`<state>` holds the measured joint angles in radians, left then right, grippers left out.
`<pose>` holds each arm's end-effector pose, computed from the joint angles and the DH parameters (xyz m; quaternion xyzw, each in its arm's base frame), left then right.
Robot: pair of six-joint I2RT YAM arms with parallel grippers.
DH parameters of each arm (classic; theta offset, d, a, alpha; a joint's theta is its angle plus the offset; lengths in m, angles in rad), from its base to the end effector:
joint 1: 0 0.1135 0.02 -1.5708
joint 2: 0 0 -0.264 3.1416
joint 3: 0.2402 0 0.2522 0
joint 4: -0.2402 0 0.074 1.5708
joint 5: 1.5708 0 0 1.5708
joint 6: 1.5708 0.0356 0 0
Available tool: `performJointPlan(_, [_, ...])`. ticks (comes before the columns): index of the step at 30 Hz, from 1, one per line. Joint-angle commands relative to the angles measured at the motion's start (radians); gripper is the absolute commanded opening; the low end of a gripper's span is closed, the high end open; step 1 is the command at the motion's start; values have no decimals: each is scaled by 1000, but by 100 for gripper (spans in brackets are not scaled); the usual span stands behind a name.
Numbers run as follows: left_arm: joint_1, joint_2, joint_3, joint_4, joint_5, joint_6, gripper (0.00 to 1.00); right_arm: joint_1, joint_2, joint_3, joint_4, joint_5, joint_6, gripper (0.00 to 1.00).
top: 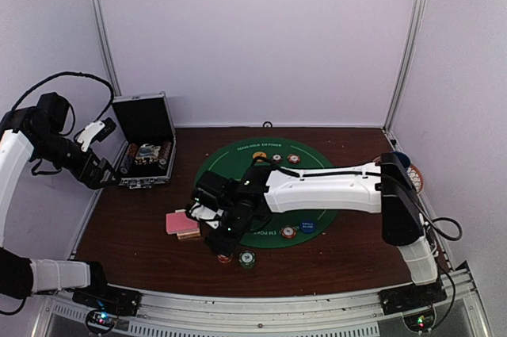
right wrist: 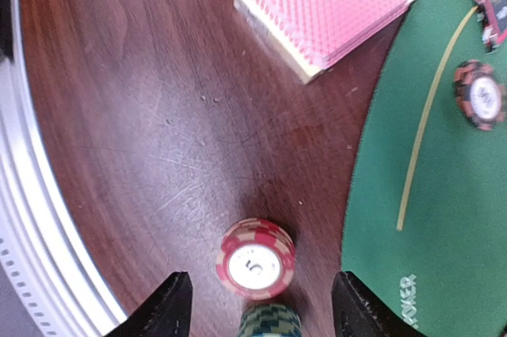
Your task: Distribute texas hold em gaming equipment
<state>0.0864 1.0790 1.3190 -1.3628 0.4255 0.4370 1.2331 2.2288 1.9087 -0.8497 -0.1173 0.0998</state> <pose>0.1658 -0.0004 0.3668 0.2124 0.9302 -0.1427 0.2630 0.1536 0.4500 0.2016 -0.5350 0.8191 0.1681 0.1208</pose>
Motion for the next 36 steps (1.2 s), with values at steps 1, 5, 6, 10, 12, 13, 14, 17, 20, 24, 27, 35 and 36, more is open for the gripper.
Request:
performJointPlan(1, [6,1,28,-1,7,14,98,4,-121,-45,-30,47,-6,65])
performJointPlan(5, [6,1,26,0,8,15,98,4,-168,-162,-9,36,15,65])
performJointPlan(6, [6,2,26,1,10,16,98,4,-175,-185,-10,32,21,65])
performJointPlan(10, [6,3,29,0,12,16,98,7,-199,-261,4,29,39,65])
performJointPlan(12, [6,4,30,0,11,16,97,8,-206,-283,13,25,44,65])
performJointPlan(13, [6,4,31,-1,12,16,98,7,-209,-291,16,25,45,65])
performJointPlan(14, [6,6,32,-1,13,15,98,8,-209,-295,17,25,46,65])
performJointPlan(17, [6,9,37,-5,12,14,98,8,-200,-299,20,27,44,63])
performJointPlan(20, [6,11,41,-6,12,13,98,8,-195,-298,23,27,40,62])
performJointPlan(24, [6,11,42,-7,11,14,98,8,-185,-298,28,20,38,58])
performJointPlan(27, [6,12,45,-8,10,12,98,9,-179,-298,32,11,38,56])
performJointPlan(35, [6,13,44,-7,10,12,98,13,-172,-302,32,3,38,53])
performJointPlan(36, [6,12,42,-7,10,12,98,15,-170,-304,31,2,37,53])
